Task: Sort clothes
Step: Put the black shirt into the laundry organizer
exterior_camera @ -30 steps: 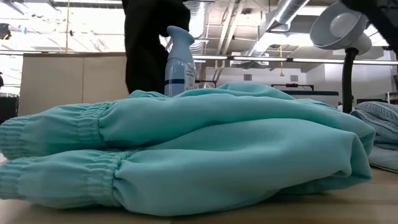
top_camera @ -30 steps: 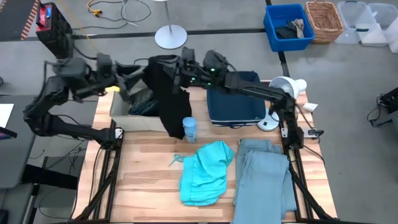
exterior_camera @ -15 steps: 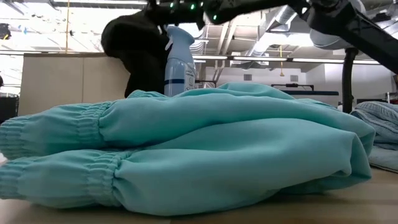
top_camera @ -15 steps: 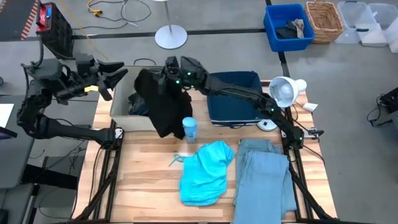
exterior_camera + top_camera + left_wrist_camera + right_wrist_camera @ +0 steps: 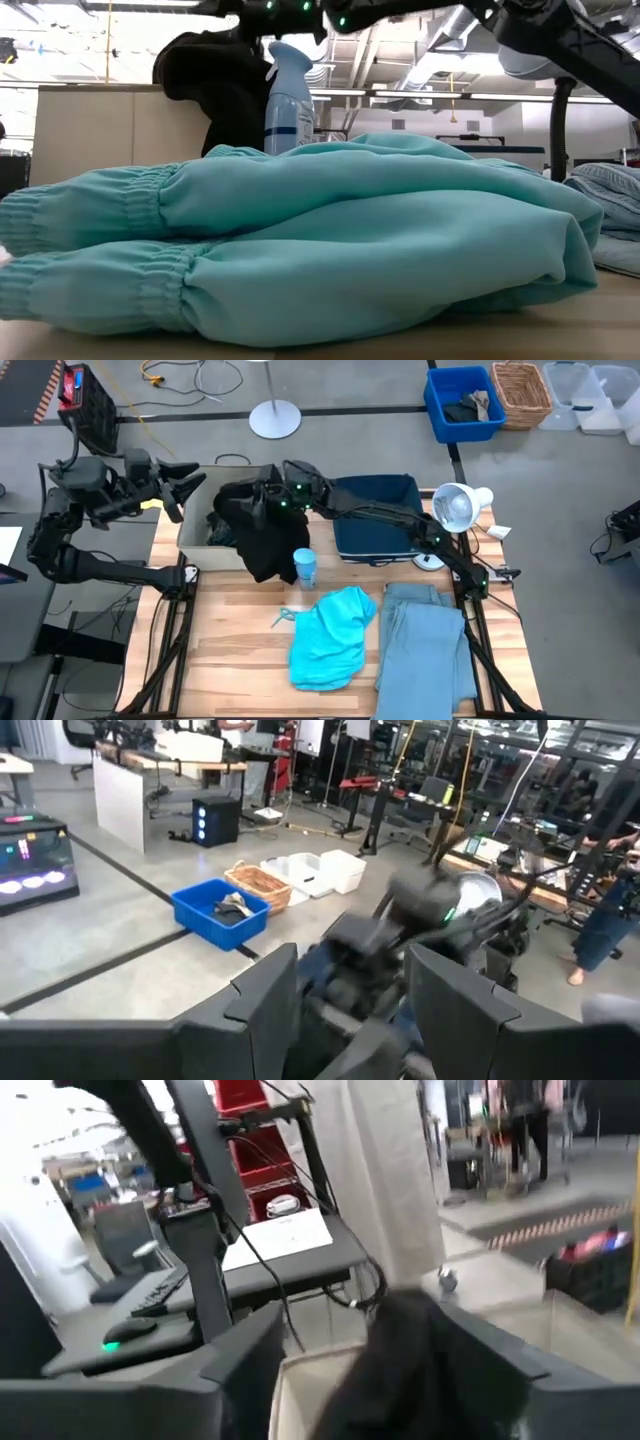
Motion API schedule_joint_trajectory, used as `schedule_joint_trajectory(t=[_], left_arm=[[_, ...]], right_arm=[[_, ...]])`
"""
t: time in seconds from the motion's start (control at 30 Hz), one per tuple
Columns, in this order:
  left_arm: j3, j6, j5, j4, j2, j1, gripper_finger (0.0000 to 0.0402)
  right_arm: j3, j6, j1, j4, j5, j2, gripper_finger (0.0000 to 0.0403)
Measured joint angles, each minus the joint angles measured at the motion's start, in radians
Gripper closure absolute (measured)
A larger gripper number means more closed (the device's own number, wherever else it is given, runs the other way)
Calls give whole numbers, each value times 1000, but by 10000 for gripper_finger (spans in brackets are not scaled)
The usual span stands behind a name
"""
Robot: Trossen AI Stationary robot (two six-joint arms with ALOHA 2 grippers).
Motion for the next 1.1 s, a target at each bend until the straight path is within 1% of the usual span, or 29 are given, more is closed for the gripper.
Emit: schedule_joint_trajectory(t=[0.1,0.17,0.27,0.37,0.47,0.53,0.6,0.67,0.73,0.77,0.87,0.97,1.1], left_arm=[[0,-26,0,-21,0,0,221],[0,-37,0,-39,0,0,221],[0,-20,1,-47,0,0,221],[0,-18,2,-46,-1,0,221],[-1,-6,15,-57,-8,0,221],[-1,-2,18,-56,-9,0,221],[-1,0,17,-56,-10,0,221],[-1,18,17,-56,-13,0,221],[-1,29,18,-56,-13,0,221],[-1,29,18,-56,-13,0,221],[-1,20,17,-55,-15,0,221],[-1,23,16,-54,-13,0,221],[-1,19,15,-54,-12,0,221]], right_arm=[[1,-123,14,-38,28,-37,122],[-1,-185,30,-55,73,-62,122],[-1,-228,55,-119,136,-109,122],[1,-192,77,-301,234,-157,122],[1,-171,99,-464,324,-169,122],[-2,-139,116,-538,351,-167,122],[-2,-85,136,-601,355,-166,122],[-1,-44,155,-665,399,-167,122],[-1,-33,175,-700,458,-160,122],[-1,-33,178,-712,471,-156,122],[-2,-28,180,-741,473,-156,122],[-39,-6,167,-771,474,-163,122],[-107,31,141,-731,467,-154,122]])
